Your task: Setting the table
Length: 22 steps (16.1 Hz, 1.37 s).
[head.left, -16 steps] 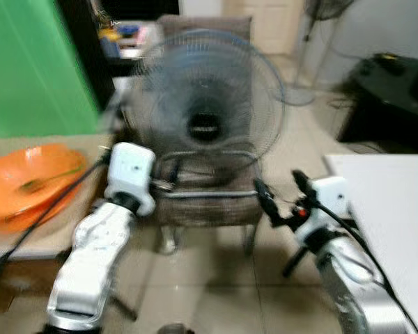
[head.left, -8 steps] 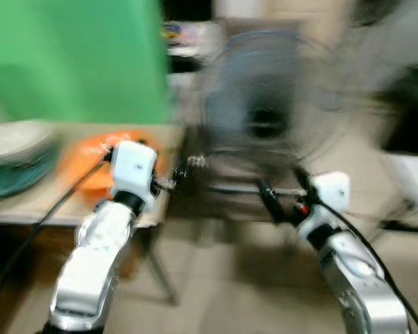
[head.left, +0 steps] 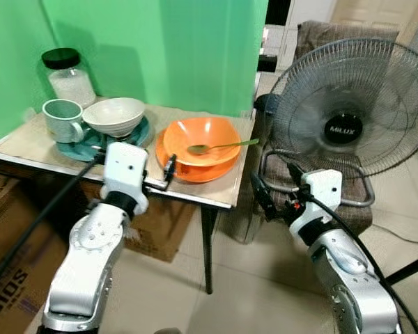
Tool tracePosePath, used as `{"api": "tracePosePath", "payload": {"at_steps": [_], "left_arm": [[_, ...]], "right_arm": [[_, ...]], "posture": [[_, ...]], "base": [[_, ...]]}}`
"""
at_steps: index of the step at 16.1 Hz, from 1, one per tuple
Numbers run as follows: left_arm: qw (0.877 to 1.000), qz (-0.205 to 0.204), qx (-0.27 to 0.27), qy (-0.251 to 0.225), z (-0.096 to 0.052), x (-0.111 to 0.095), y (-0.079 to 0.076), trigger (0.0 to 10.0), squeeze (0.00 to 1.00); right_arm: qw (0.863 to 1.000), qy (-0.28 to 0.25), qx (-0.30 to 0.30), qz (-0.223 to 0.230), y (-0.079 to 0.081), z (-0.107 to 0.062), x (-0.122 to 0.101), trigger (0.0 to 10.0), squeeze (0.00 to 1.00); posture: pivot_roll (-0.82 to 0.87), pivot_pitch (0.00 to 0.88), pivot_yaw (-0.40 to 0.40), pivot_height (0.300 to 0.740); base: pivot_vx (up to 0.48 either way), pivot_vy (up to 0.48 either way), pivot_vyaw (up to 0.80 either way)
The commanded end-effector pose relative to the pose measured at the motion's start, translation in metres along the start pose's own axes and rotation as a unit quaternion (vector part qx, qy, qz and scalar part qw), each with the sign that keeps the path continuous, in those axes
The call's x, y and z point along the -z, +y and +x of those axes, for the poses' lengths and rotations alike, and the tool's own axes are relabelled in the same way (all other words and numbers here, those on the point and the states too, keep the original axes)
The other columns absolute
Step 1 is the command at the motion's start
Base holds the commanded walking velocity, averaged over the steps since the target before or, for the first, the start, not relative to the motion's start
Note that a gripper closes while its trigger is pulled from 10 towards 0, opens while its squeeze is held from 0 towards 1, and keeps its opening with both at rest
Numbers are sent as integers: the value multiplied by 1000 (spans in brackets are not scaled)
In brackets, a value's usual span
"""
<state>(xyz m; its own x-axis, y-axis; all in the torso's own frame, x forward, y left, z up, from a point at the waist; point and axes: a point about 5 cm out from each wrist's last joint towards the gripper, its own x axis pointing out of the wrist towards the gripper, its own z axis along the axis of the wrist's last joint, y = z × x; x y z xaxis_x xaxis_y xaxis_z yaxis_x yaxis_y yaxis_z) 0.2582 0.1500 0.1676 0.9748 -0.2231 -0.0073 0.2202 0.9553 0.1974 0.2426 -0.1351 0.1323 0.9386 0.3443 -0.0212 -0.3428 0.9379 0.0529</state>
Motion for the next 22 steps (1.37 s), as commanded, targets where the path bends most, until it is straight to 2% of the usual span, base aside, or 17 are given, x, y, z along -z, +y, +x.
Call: {"api": "tracePosePath", "payload": {"at_steps": [1,3,6,8,10,11,13,15,18,21,22], "left_arm": [[1000,-1,2,-2,2,-2,0,10000,0],[1000,-3,3,-2,1,-2,0,10000,0],[1000,-2,7,0,1,-1,-2,10000,0],[1000,0,12,2,1,0,-3,10000,0],[1000,-1,11,2,1,0,-2,10000,0],[1000,-1,12,1,1,0,-2,10000,0],[1000,1,18,-2,1,-1,-4,10000,0],[1000,3,19,-5,1,-2,-4,10000,0],[1000,7,22,-6,-1,-2,-4,10000,0],[999,12,29,-9,-1,-3,-5,10000,0],[999,10,32,-11,-2,-4,-5,10000,0]], "right_arm": [[1000,-5,-3,26,-1,0,-1,10000,0],[999,-14,-2,48,-1,-1,-2,10000,0],[1000,-16,27,4,-6,0,-3,10000,0],[999,-25,29,7,-5,3,-5,10000,0],[999,-22,11,35,-3,5,-6,10000,0],[999,-22,8,33,-2,5,-6,10000,0],[999,-25,-12,-17,0,10,-9,10000,0],[999,-35,-10,1,-3,14,-11,10000,0],[999,-41,-13,15,-8,18,-16,10000,0],[998,-42,-46,-22,-8,23,-19,10000,0],[998,-39,-52,-20,-9,25,-19,10000,0]], "posture": [[54,17,20,740],[53,17,20,740],[54,19,20,740],[54,17,20,740],[56,10,18,740],[57,10,17,740],[63,0,13,740],[66,0,8,740],[73,0,3,740],[80,0,-3,740],[78,0,-4,740]], "base": [[0,0,0],[0,0,0],[164,0,0],[289,0,0],[304,0,0],[311,0,0],[315,0,400],[324,0,800],[324,0,0],[315,0,0],[277,0,0]]}}
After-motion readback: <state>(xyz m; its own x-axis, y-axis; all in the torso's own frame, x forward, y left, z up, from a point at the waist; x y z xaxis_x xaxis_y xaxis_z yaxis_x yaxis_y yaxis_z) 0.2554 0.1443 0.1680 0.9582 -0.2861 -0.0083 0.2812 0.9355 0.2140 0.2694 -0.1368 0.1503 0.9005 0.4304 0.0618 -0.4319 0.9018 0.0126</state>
